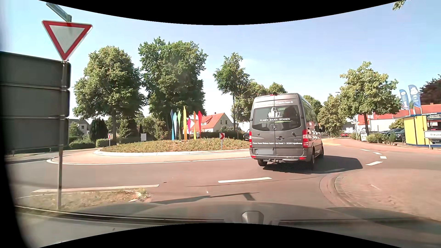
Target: Follow the waypoints while adhering to traffic rules and regulations
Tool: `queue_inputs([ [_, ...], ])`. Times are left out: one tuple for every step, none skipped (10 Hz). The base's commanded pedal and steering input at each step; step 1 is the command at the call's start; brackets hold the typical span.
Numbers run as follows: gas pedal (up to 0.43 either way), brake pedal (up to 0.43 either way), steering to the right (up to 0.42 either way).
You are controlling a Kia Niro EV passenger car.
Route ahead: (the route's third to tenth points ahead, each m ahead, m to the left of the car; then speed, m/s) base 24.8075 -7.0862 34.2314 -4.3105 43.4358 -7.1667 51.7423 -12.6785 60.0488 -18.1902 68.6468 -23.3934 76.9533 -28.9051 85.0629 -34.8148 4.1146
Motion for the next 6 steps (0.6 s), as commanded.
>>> queue_inputs([
  [0.220, 0.006, 0.066],
  [0.169, 0.006, 0.091],
  [0.059, 0.006, 0.109],
  [0.000, 0.006, 0.134],
  [0.000, 0.006, 0.162],
  [0.000, 0.006, 0.186],
])
